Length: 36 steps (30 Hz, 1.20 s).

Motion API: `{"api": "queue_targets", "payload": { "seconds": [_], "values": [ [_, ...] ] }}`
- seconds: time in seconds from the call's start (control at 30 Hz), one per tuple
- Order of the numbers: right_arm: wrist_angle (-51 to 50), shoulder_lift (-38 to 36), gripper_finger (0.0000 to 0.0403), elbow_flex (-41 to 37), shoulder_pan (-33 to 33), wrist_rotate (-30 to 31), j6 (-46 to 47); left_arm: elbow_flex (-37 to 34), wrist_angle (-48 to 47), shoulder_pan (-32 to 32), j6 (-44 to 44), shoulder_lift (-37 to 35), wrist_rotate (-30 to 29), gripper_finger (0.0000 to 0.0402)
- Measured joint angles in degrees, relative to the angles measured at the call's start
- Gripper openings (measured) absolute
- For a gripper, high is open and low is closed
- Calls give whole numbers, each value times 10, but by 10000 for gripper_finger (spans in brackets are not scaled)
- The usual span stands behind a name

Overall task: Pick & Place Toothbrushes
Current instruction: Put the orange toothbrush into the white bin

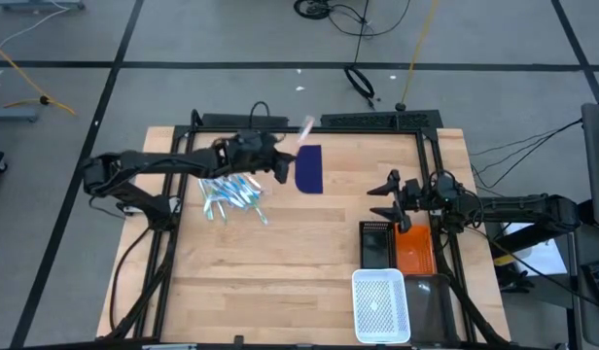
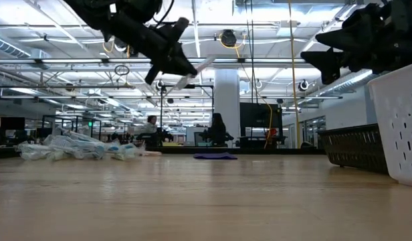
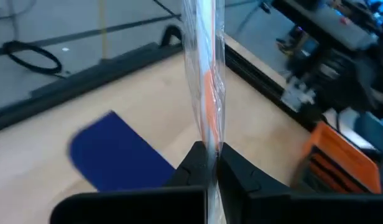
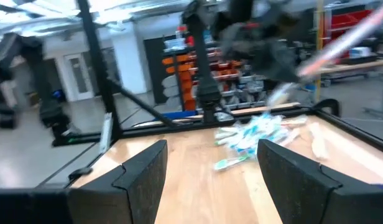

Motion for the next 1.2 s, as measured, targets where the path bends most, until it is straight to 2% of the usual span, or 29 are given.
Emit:
{"api": "queue_targets", "payload": {
  "seconds": [0.1,0.33,0.63,0.87,1.2],
  "values": [
    [2,0,242,0,0,30,7,0,51,-29,1,10,-5,9],
    [50,16,242,0,1,44,34,0,157,-90,18,54,-40,6],
    [134,75,242,4,1,61,50,5,309,-131,27,143,-50,8],
    [144,142,242,29,1,86,48,53,320,-148,35,199,-56,5],
    [237,204,242,32,1,90,49,148,295,-167,74,278,-55,5]
  ]
}}
